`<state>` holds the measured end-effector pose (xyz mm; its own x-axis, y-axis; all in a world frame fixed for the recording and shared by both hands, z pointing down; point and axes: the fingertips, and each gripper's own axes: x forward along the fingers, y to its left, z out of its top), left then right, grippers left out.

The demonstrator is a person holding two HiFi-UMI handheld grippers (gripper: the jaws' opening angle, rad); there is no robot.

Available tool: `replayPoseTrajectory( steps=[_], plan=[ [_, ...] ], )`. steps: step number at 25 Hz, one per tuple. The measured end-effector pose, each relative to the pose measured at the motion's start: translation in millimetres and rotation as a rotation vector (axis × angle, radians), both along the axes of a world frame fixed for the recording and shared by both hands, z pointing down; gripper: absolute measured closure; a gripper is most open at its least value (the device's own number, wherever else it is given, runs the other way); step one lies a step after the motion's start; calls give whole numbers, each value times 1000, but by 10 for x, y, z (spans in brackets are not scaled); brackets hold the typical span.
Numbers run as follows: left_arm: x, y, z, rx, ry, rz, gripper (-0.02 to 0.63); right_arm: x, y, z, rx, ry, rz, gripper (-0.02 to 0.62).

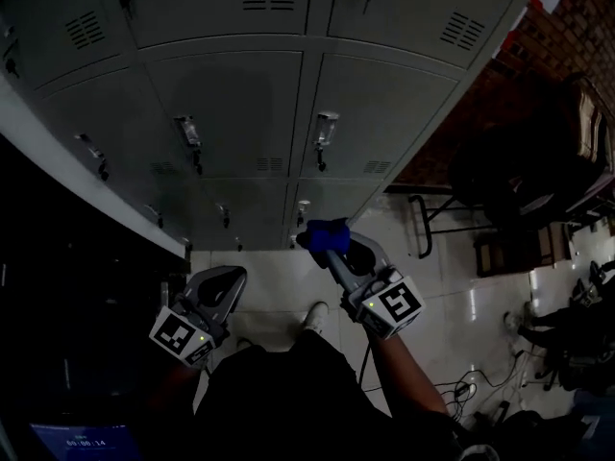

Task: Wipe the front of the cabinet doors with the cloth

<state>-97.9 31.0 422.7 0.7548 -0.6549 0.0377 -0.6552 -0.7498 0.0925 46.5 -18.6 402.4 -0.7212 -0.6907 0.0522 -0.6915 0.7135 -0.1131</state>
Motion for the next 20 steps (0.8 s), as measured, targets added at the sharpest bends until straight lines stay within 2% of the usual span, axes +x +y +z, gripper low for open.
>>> replayPoseTrajectory(
  steps=[4,8,15,20],
  plan=[
    [-519,346,21,-5,25,18,606,-754,582,4,-7,17,-53,509],
    [-797,585,31,-33,44,58,606,-1170,969,-5,-23,32,-58,509],
    [-747,887,-122,17,53,93,606,-1306,1330,-63,0,51,-76,509],
    [-549,966,-211,42,57,64,606,-1167,1475,-113,-17,33,-97,509]
  ],
)
